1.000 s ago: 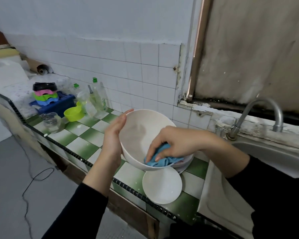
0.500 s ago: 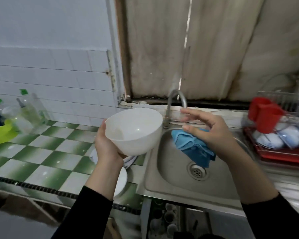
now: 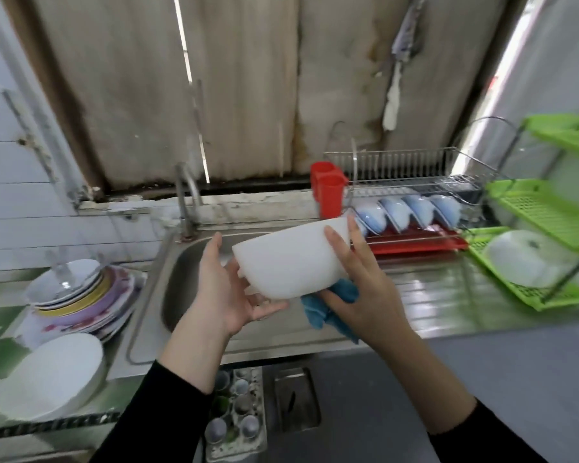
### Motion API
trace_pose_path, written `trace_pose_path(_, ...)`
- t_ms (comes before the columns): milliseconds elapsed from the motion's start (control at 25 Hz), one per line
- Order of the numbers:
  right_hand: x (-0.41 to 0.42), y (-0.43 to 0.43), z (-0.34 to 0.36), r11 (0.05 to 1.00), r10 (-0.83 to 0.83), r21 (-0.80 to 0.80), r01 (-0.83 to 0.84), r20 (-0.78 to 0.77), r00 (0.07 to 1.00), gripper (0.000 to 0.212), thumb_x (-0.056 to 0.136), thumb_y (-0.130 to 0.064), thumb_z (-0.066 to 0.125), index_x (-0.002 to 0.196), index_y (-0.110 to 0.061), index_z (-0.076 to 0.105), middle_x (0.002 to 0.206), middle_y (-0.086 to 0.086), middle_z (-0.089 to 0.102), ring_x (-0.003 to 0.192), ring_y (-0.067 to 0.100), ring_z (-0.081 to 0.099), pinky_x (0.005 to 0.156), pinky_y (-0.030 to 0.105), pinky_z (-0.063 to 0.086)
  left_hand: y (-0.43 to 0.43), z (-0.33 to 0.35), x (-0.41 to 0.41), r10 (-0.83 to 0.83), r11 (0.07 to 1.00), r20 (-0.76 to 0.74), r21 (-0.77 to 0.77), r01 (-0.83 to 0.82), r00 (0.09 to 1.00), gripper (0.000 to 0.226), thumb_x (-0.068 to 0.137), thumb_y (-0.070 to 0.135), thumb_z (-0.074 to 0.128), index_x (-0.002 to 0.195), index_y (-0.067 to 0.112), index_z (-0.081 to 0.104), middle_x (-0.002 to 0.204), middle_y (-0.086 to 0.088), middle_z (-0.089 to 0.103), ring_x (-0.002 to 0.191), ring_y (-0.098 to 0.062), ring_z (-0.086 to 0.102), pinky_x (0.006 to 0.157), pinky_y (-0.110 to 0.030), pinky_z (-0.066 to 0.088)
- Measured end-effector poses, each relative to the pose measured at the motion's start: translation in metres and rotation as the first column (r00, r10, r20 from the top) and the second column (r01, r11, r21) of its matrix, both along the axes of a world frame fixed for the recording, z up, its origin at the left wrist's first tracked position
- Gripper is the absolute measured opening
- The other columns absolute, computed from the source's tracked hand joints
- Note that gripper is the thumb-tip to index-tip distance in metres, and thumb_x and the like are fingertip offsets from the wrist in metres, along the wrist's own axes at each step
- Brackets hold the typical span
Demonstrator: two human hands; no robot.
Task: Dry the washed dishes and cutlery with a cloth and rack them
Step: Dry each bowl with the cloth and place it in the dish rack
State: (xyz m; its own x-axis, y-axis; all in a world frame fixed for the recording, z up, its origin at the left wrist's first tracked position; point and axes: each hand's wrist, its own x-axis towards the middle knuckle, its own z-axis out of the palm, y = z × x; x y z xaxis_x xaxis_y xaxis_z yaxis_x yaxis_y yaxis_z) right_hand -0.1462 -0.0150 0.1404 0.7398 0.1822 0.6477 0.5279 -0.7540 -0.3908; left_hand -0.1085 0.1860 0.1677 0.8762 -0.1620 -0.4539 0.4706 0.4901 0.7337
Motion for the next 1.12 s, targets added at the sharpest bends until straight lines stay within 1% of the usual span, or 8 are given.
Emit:
trace_pose_path(160, -0.010, -0.057, -0.008, 0.923, -0.025, 0.369, 0.111, -0.230, 0.973, 0.090, 0.079, -0.037, 0.076, 0.142, -0.061, 0.016, 0.154, -0.016, 0.032, 0.138, 0.005, 0.034, 0.105, 0.039, 0.044, -0.064, -0.005, -0.006, -0.125, 0.946, 0.298, 0.324, 0.023, 0.946, 0.053, 0.094, 0.062, 0.033, 0.139, 0.037, 0.045, 0.136, 0.019, 0.048, 0.133, -0.004, 0.036, 0.110, -0.039, 0.027)
trace_pose_path(280, -0.004, -0.086, -0.014, 0.760, 0.062, 0.632, 0.152, -0.304, 0.951, 0.087, 0.074, -0.033, 0.079, 0.140, -0.061, 0.029, 0.141, -0.024, 0.047, 0.128, 0.015, 0.051, 0.090, 0.040, 0.056, -0.097, -0.012, 0.007, -0.323, 0.873, 0.527, 0.488, 0.032, 0.786, 0.063, 0.090, 0.049, 0.054, 0.141, 0.055, 0.018, 0.146, 0.032, 0.027, 0.132, 0.005, 0.032, 0.101, -0.016, 0.034)
trace_pose_path(440, 0.017, -0.119, -0.021, 0.498, 0.027, 0.824, 0.272, -0.328, 0.944, 0.086, 0.059, -0.043, 0.083, 0.134, -0.057, 0.044, 0.127, 0.005, 0.063, 0.113, 0.024, 0.063, 0.075, 0.044, 0.060, -0.135, -0.025, 0.056, -0.560, 0.772, 0.610, 0.630, 0.085, 0.561, 0.080, 0.077, 0.057, 0.068, 0.134, 0.068, 0.013, 0.155, 0.033, 0.004, 0.147, -0.004, 0.010, 0.118, -0.042, 0.027)
trace_pose_path(520, 0.032, -0.136, -0.027, 0.455, -0.060, 0.824, 0.339, -0.351, 0.934, 0.084, 0.056, -0.050, 0.084, 0.131, -0.057, 0.048, 0.123, 0.005, 0.065, 0.111, 0.025, 0.064, 0.077, 0.047, 0.060, -0.158, -0.035, 0.084, -0.590, 0.747, 0.592, 0.658, 0.093, 0.549, 0.079, 0.077, 0.060, 0.067, 0.138, 0.066, 0.017, 0.159, 0.019, 0.016, 0.146, -0.010, 0.021, 0.114, -0.044, 0.034)
trace_pose_path(640, 0.050, -0.159, -0.034, 0.539, -0.193, 0.709, 0.456, -0.423, 0.886, 0.092, 0.054, -0.054, 0.082, 0.133, -0.065, 0.036, 0.131, -0.020, 0.057, 0.121, 0.010, 0.055, 0.090, 0.040, 0.055, -0.196, -0.041, 0.124, -0.645, 0.693, 0.561, 0.715, 0.089, 0.520, 0.080, 0.073, 0.070, 0.062, 0.142, 0.061, 0.022, 0.152, 0.015, 0.036, 0.134, -0.015, 0.043, 0.106, -0.044, 0.044)
trace_pose_path(800, 0.066, -0.191, -0.051, 0.643, -0.365, 0.430, 0.633, -0.554, 0.748, 0.128, 0.055, -0.041, 0.091, 0.148, -0.054, 0.003, 0.136, -0.033, 0.039, 0.127, 0.004, 0.040, 0.093, 0.030, 0.042, -0.251, -0.046, 0.161, -0.742, 0.609, 0.507, 0.784, 0.124, 0.439, 0.071, 0.085, 0.053, 0.059, 0.145, 0.051, 0.021, 0.153, 0.010, 0.034, 0.142, -0.011, 0.029, 0.112, -0.040, 0.036)
trace_pose_path(1000, 0.076, -0.235, -0.075, 0.449, -0.460, 0.483, 0.752, -0.596, 0.658, 0.123, 0.060, -0.034, 0.090, 0.146, -0.059, 0.005, 0.126, -0.035, 0.046, 0.118, 0.002, 0.046, 0.093, 0.042, 0.051, -0.329, -0.065, 0.188, -0.841, 0.487, 0.416, 0.861, 0.148, 0.347, 0.066, 0.091, 0.041, 0.061, 0.148, 0.039, 0.028, 0.150, -0.006, 0.042, 0.136, -0.018, 0.041, 0.111, -0.033, 0.034)
trace_pose_path(1120, 0.084, -0.269, -0.084, 0.382, -0.524, 0.467, 0.798, -0.602, 0.603, 0.122, 0.061, -0.023, 0.091, 0.150, -0.047, 0.012, 0.117, -0.052, 0.028, 0.115, -0.011, 0.036, 0.098, 0.030, 0.044, -0.379, -0.075, 0.197, -0.852, 0.475, 0.397, 0.860, 0.185, 0.342, 0.062, 0.092, 0.037, 0.062, 0.147, 0.031, 0.035, 0.144, -0.002, 0.050, 0.129, -0.018, 0.049, 0.104, -0.022, 0.034)
